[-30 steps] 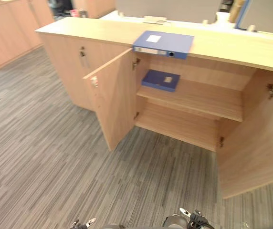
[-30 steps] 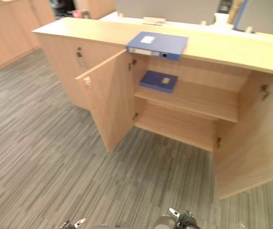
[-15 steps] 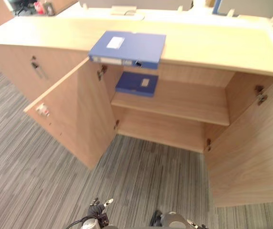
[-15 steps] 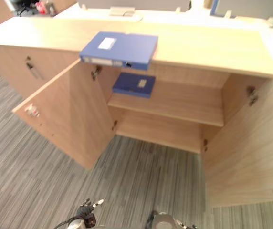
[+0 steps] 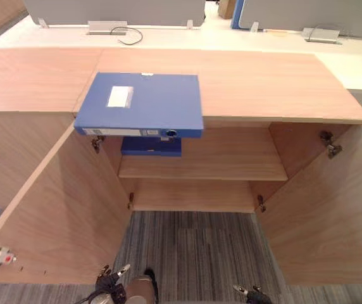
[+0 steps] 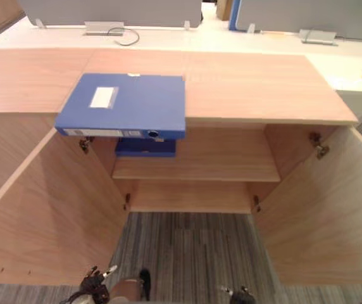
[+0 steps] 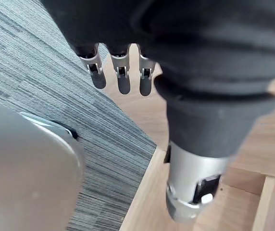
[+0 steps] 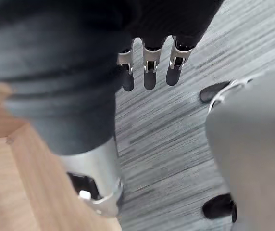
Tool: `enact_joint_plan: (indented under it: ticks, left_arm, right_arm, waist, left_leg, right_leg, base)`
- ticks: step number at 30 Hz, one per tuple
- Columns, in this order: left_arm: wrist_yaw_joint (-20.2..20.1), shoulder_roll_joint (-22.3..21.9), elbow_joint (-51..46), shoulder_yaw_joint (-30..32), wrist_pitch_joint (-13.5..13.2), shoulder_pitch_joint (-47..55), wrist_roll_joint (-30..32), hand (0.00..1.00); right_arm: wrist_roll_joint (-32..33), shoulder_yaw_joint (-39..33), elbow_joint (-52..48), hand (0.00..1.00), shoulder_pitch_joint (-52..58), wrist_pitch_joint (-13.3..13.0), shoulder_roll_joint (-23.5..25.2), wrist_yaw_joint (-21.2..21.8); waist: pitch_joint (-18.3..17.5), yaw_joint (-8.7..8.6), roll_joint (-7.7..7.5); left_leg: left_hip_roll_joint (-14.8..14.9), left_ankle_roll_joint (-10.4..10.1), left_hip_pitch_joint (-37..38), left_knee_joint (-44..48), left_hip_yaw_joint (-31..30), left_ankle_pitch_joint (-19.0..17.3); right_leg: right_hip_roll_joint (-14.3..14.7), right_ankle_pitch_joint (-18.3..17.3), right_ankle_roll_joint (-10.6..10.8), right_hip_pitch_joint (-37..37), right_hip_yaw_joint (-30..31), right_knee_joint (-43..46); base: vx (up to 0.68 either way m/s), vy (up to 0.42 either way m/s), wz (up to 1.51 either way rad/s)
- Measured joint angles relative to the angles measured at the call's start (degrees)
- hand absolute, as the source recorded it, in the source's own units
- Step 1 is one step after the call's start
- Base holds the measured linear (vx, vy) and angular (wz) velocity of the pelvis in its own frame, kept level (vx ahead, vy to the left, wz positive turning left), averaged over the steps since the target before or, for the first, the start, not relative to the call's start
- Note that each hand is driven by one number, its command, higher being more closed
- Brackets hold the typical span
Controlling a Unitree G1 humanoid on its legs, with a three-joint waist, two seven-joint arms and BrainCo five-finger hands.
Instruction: Walk over to the cabinet, pick up the folder, carry it to the office cabinet, place the folder inside the office cabinet, then close the office cabinet door
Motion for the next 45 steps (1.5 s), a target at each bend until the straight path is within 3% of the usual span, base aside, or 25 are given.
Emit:
enact_joint_plan:
  ticks: [2,3,4,5,6,7,8,9,10,12,14,16,17,22,26,32,37,40,41,45]
  left_arm:
    - [0.0,-0.4,0.0,-0.2,0.2,1.2,0.8,0.00]
    - [-0.1,-0.8,0.1,-1.6,0.3,1.9,1.5,0.00]
    - [-0.1,-0.7,0.2,-2.2,0.3,1.9,1.8,0.00]
    - [0.0,-0.6,0.3,-2.4,0.3,1.7,2.4,0.00]
    - [0.1,-0.5,0.5,-2.5,0.4,1.7,2.6,0.00]
    - [0.2,-0.5,0.5,-3.5,0.6,1.6,2.8,0.00]
    - [0.3,-0.5,0.5,-5.4,0.7,1.4,3.3,0.00]
    - [0.3,-0.5,0.5,-6.4,0.6,1.4,3.3,0.00]
    - [0.1,0.0,0.4,-8.5,0.4,1.4,3.2,0.00]
    - [-0.3,0.6,0.1,-10.1,0.2,1.3,2.8,0.00]
    - [-1.1,-1.5,-1.9,-10.1,0.4,3.1,0.0,0.00]
    - [-2.5,-1.9,-4.1,-12.0,0.6,4.9,-4.0,0.00]
    - [-3.5,-1.6,-6.9,-13.8,0.8,6.4,-6.2,0.00]
    - [-6.9,-1.2,-16.0,-20.3,1.1,9.1,-12.4,0.00]
    - [-8.5,0.2,-21.4,-23.4,2.5,10.1,-17.8,0.00]
    - [-9.8,2.2,-38.3,-25.5,2.7,13.8,-18.2,0.00]
    - [-10.2,3.5,-50.1,-27.2,2.7,15.2,-13.7,0.00]
    - [-13.0,8.0,-59.6,-30.3,3.2,16.8,-7.5,0.00]
    - [-15.5,11.3,-65.5,-30.9,3.6,17.7,-5.3,0.00]
    - [-21.1,18.1,-76.9,-30.0,4.1,19.7,-4.0,0.00]
  right_arm:
    - [-0.9,-0.3,-0.3,0.00,0.0,-0.1,-0.2,0.4]
    - [-0.9,-0.3,-1.4,0.00,0.7,0.0,-0.5,0.4]
    - [-0.9,-0.3,-2.6,0.00,1.0,0.0,-0.6,0.5]
    - [-1.2,0.1,-4.4,0.00,1.1,-0.6,-0.9,0.3]
    - [-1.3,0.2,-4.7,0.00,0.9,-0.8,-1.0,0.2]
    - [-1.3,0.7,-5.1,0.00,0.6,-0.9,-1.4,0.0]
    - [-1.1,1.1,-5.3,0.00,0.7,-1.1,-1.5,0.0]
    - [-0.8,1.3,-5.5,0.00,0.7,-1.2,-1.4,0.0]
    - [-0.8,2.0,-5.7,0.00,0.7,-1.2,-1.3,0.0]
    - [-0.7,2.0,-5.5,0.00,1.0,-1.0,-0.9,0.0]
    - [-1.9,2.8,-5.5,0.00,1.5,-0.1,-2.7,0.0]
    - [-3.3,3.0,-5.1,0.00,1.5,0.4,-3.3,0.2]
    - [-3.3,4.4,-4.3,0.00,1.5,0.7,-3.7,0.3]
    - [-5.3,7.5,-3.7,0.00,1.7,1.2,-4.7,0.5]
    - [-5.6,11.6,-3.3,0.00,1.0,1.3,-4.5,1.0]
    - [-8.2,16.3,-1.4,0.00,-0.8,1.3,-4.3,1.6]
    - [-9.8,16.4,1.0,0.00,-1.8,1.3,-4.0,2.2]
    - [-9.9,16.4,2.8,0.00,-3.1,1.3,-4.0,2.5]
    - [-10.1,16.4,3.6,0.00,-4.1,1.3,-4.0,2.8]
    - [-12.4,16.5,5.3,0.00,-6.2,1.3,-4.6,4.1]
  waist:
    - [-0.3,0.34,0.30]
    - [-0.8,-0.05,0.82]
    - [-0.8,-0.30,0.68]
    - [-0.7,-0.50,0.61]
    - [-0.7,-0.63,0.76]
    - [-0.1,-0.92,1.60]
    - [0.2,-1.11,2.57]
    - [0.1,-1.39,2.79]
    - [-0.1,-1.98,2.70]
    - [-0.1,-1.93,1.71]
    - [-1.4,-1.57,4.36]
    - [-2.3,-1.50,5.80]
    - [-2.6,-0.96,5.63]
    - [-4.4,-0.29,5.37]
    - [-5.4,-0.15,3.83]
    - [-6.6,1.17,3.61]
    - [-7.5,2.25,3.57]
    - [-7.5,3.09,3.55]
    - [-7.5,3.78,3.52]
    - [-7.3,5.43,3.50]
  left_leg:
    - [-2.3,0.5,8.4,-6.1,1.0,-0.4]
    - [-4.2,1.6,13.2,-10.7,1.3,-1.0]
    - [-5.5,2.6,15.4,-12.7,1.8,-1.5]
    - [-6.5,3.5,16.9,-13.7,2.4,-2.1]
    - [-6.6,3.6,17.6,-14.3,2.8,-2.1]
    - [-6.1,3.7,19.5,-15.4,2.7,-2.0]
    - [-5.0,3.7,20.2,-15.8,2.6,-2.0]
    - [-4.6,3.6,19.9,-15.7,2.3,-2.0]
    - [-4.3,3.3,19.1,-15.9,1.2,-2.1]
    - [-4.8,2.6,19.3,-16.7,-0.3,-2.4]
    - [-2.6,0.9,18.9,-17.0,-0.4,-2.1]
    - [-0.7,-0.3,19.2,-16.4,-0.4,-2.7]
    - [-0.2,-0.9,18.8,-14.8,-0.5,-2.9]
    - [0.1,-1.5,17.3,-15.6,-3.1,-3.2]
    - [-0.6,-1.5,17.0,-14.6,-3.6,-3.2]
    - [-1.7,-1.2,16.2,-14.0,-6.6,-3.3]
    - [-2.6,-1.0,13.5,-12.9,-12.5,-3.4]
    - [-2.8,-1.0,12.2,-12.7,-15.6,-3.4]
    - [-2.9,-1.0,10.8,-11.8,-16.7,-3.4]
    - [-2.7,-1.1,8.7,-10.7,-19.7,-3.3]
  right_leg:
    - [-4.6,0.2,-0.3,-3.8,1.8,14.8]
    - [-8.4,1.6,-4.4,-8.4,1.8,26.5]
    - [-11.3,2.6,-10.1,-12.0,1.4,35.2]
    - [-13.8,1.2,-11.6,-16.9,1.0,44.4]
    - [-13.8,-0.2,-10.9,-18.6,0.5,46.8]
    - [-12.9,-4.5,-8.7,-20.1,-3.0,46.4]
    - [-9.9,-7.6,-6.0,-20.2,-5.5,40.6]
    - [-8.1,-8.4,-4.7,-20.1,-5.4,36.2]
    - [-4.6,-8.3,-3.4,-19.8,-3.8,24.9]
    - [-2.9,-4.1,-1.3,-19.6,-2.4,15.3]
    - [-0.1,-2.5,-1.9,-17.1,-4.4,9.7]
    - [2.8,-0.6,-2.7,-13.5,-5.5,4.4]
    - [3.8,0.8,-2.9,-11.4,-6.1,0.8]
    - [5.7,4.0,-2.7,-9.4,-7.4,-6.8]
    - [5.2,4.7,-2.7,-8.1,-8.2,-8.0]
    - [4.3,5.2,-2.5,-7.3,-9.7,-8.0]
    - [3.9,5.2,-2.5,-6.6,-15.0,-7.9]
    - [4.0,5.2,-2.5,-6.3,-17.7,-7.9]
    - [4.2,5.2,-2.5,-6.6,-18.2,-7.8]
    - [4.9,5.1,-2.6,-6.8,-20.5,-7.5]
  base:
    - [0.32,0.295,-0.53]
    - [0.24,0.276,-0.35]
    - [0.20,0.250,-0.32]
    - [0.14,0.204,-0.22]
    - [0.14,0.149,-0.17]
    - [0.17,0.134,-0.06]
    - [0.15,0.073,0.02]
    - [0.13,0.004,0.27]
    - [0.14,-0.065,0.41]
    - [0.17,-0.112,0.41]
    - [0.19,-0.116,0.15]
    - [0.23,-0.145,-0.01]
    - [0.20,-0.147,-0.06]
    - [0.07,-0.031,0.07]
    - [0.04,0.065,0.07]
    - [0.01,0.076,0.20]
    - [-0.03,0.031,0.57]
    - [-0.07,0.037,0.59]
    - [-0.07,0.023,0.47]
    - [-0.12,0.017,0.43]
